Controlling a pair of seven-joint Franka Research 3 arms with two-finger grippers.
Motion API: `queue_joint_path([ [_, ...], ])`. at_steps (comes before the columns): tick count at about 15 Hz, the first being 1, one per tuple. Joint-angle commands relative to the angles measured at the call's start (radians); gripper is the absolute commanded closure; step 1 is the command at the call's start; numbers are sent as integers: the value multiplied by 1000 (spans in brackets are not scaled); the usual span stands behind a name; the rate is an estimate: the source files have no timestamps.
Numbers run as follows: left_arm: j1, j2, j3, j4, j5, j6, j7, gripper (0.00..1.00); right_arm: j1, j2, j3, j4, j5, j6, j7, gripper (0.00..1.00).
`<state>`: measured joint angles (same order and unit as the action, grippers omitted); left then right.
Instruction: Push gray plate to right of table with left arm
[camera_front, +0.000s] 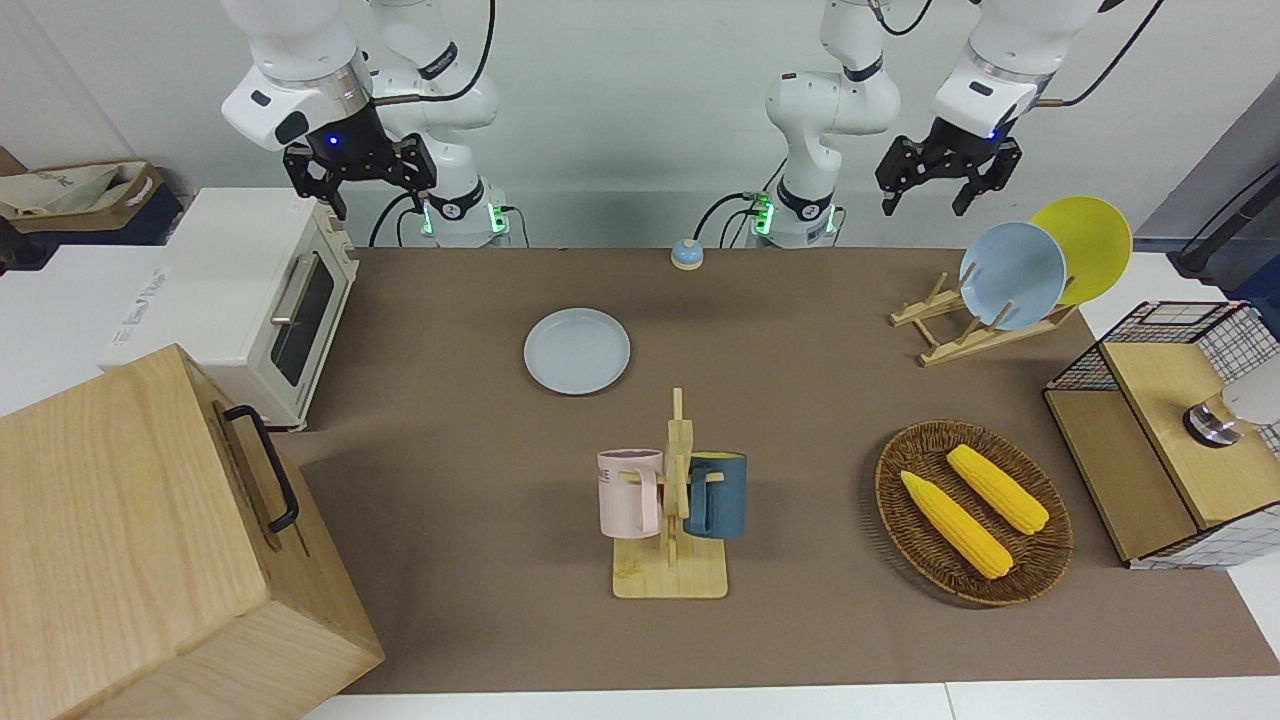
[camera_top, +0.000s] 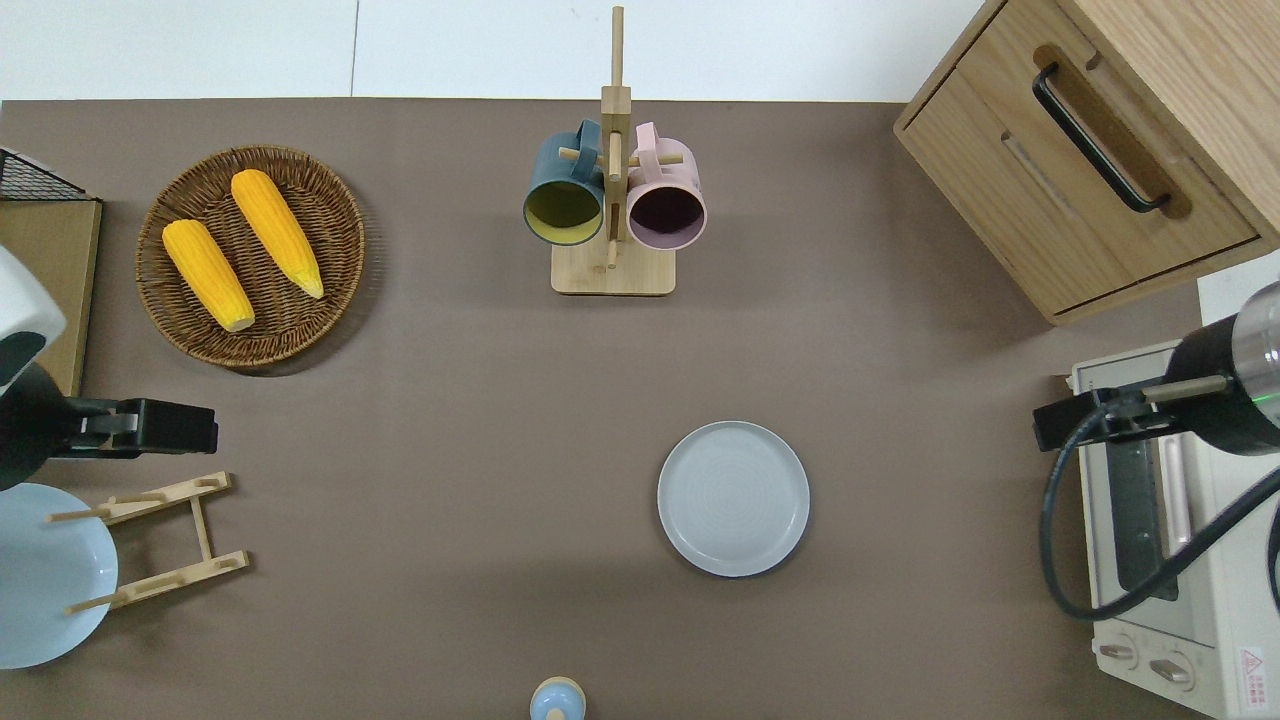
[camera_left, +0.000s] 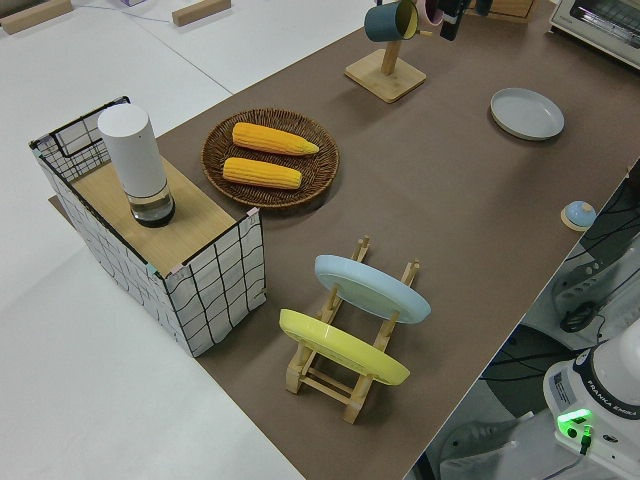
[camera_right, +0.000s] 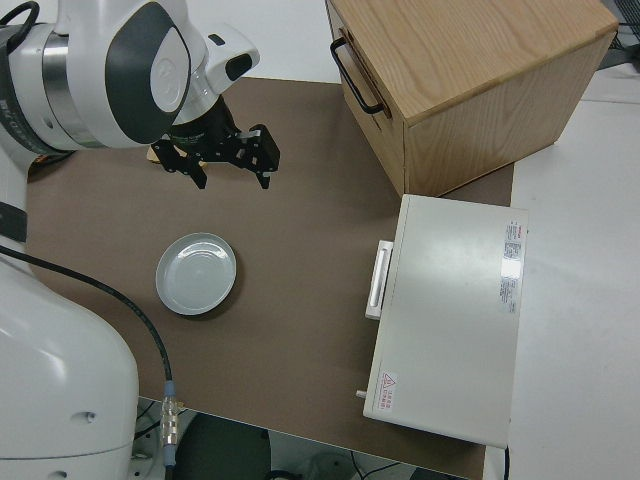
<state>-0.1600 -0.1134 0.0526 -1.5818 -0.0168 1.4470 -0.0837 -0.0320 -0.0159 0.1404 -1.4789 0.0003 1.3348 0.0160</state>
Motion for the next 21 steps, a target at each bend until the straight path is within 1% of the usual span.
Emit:
queue_joint_path([
  [1,5,76,18,69,-12,3,42,0,-19,-2,16,9,4,-16,12,17],
  [5,2,78,13,68,-11,3,13,0,-19,-2,16,9,4,-16,12,17],
  [10,10,86,15,66,-9,3,13,0,-19,-2,16,9,4,-16,12,17],
  [11,22,87,13,65,-17,3,21,0,-19,-2,16,9,4,-16,13,17],
  [14,57,92,-3,65,-20,4,18,0,-19,-2,16,9,4,-16,12,17],
  [18,96,90,-49,66,-18,3,15,0,-19,-2,16,9,4,-16,13,17],
  [21,79,90,-54,69,-12,4,13,0,-19,-2,16,9,4,-16,13,17],
])
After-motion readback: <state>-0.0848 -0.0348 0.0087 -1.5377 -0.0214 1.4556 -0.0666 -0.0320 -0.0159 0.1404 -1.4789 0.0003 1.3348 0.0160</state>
